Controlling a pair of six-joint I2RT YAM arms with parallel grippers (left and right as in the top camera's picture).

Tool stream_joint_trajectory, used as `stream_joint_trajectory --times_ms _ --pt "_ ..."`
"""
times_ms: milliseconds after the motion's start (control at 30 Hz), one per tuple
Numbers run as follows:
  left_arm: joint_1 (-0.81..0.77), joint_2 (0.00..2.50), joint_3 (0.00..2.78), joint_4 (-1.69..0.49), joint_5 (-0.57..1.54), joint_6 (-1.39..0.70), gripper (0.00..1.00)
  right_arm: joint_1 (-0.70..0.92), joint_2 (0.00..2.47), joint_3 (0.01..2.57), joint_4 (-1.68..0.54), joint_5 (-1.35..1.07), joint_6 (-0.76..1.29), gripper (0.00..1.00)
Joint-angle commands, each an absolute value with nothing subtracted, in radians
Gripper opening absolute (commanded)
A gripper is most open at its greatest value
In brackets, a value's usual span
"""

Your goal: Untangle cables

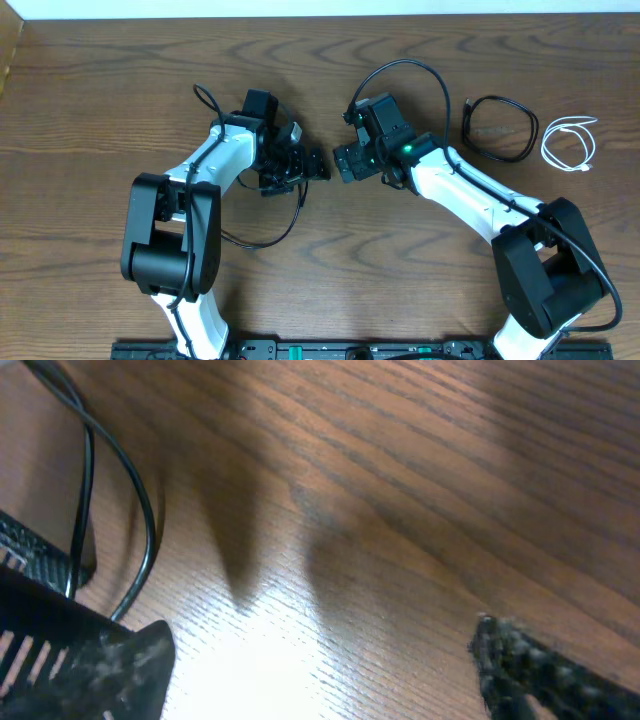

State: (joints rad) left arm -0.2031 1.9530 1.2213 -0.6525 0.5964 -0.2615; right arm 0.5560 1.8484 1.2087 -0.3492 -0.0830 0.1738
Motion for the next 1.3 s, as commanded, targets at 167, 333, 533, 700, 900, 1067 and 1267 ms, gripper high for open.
stream_joint_trajectory --times_ms 167,333,533,700,900,1067,1267 --pt "-0.159 1.923 1.212 -0.692 0.553 -0.266 0.35 0.567 1.844 1.210 -0.345 -0.089 0.179 0.84" --pt "-0.127 1.814 1.211 -0.696 0.525 -0.267 0.08 0.567 1.844 1.210 -0.342 -0.089 0.179 0.57" --pt "-0.121 1.784 1.210 -0.757 0.377 -0.292 0.07 0.580 1.844 1.210 -0.308 -0.089 0.183 0.11" --pt "-0.121 1.784 1.206 -0.796 0.348 -0.296 0.08 0.592 1.844 1.210 -0.302 -0.090 0.251 0.14" --pt "-0.121 1.784 1.207 -0.816 0.355 -0.175 0.08 0.587 1.846 1.210 -0.249 -0.297 0.238 0.43" --pt "-0.121 1.749 1.253 -0.847 0.548 0.022 0.07 0.536 1.846 1.210 -0.193 -0.566 0.204 0.59" --pt "-0.121 1.663 1.275 -0.822 0.578 0.056 0.07 0.503 1.846 1.210 -0.148 -0.712 0.204 0.60"
